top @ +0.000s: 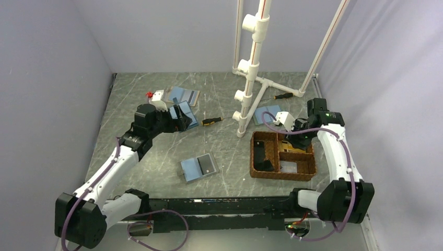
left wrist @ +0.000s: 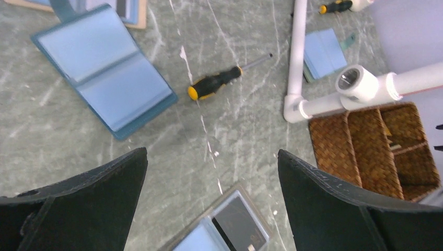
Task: Take the credit cards out of the card holder
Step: Place the credit card in the storage box, then remove the credit card from the card holder.
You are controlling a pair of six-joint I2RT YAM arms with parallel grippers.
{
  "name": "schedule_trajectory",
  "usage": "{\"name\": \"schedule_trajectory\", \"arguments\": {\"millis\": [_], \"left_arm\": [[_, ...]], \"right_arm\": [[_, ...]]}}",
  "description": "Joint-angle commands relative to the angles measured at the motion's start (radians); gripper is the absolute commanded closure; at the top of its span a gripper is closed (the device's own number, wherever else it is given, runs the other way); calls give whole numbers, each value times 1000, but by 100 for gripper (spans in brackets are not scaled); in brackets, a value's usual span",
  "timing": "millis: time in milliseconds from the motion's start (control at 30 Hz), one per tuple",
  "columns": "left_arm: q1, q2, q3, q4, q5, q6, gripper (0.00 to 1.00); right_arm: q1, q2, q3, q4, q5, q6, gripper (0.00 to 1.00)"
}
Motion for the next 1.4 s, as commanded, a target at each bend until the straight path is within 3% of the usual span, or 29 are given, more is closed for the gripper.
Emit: {"name": "schedule_trajectory", "arguments": {"millis": [0,200,300,533,733,1000,1067,1200,1367], "left_arm": [[3,-3,28,-91,131,-68,1],[3,67,65,-232,280,-181,1],[3,80,40,-225,332,-251,4],[1,-60,-84,-135,372,-372,7],[1,-152,-176,-139,390,-374,6],[1,-298,-324,-65,443,-476,5],[1,-335,-346,-69,433,-503,4],[1,-393,-399,-63,419,-565,2],[1,-427,-510,115,487,-688,1]], "right_arm": [[2,-36,77,-164,-187,51,57],[14,-78,82,-229,-325,73,57],[29,-122,56,-238,-373,65,56],[64,-188,27,-216,-508,91,42],[70,-119,114,-339,-628,107,41],[64,-294,87,-105,-718,377,40],[56,-316,76,-98,-715,378,38],[56,-353,46,-110,-747,329,25],[60,-382,-9,-109,-845,251,19]]}}
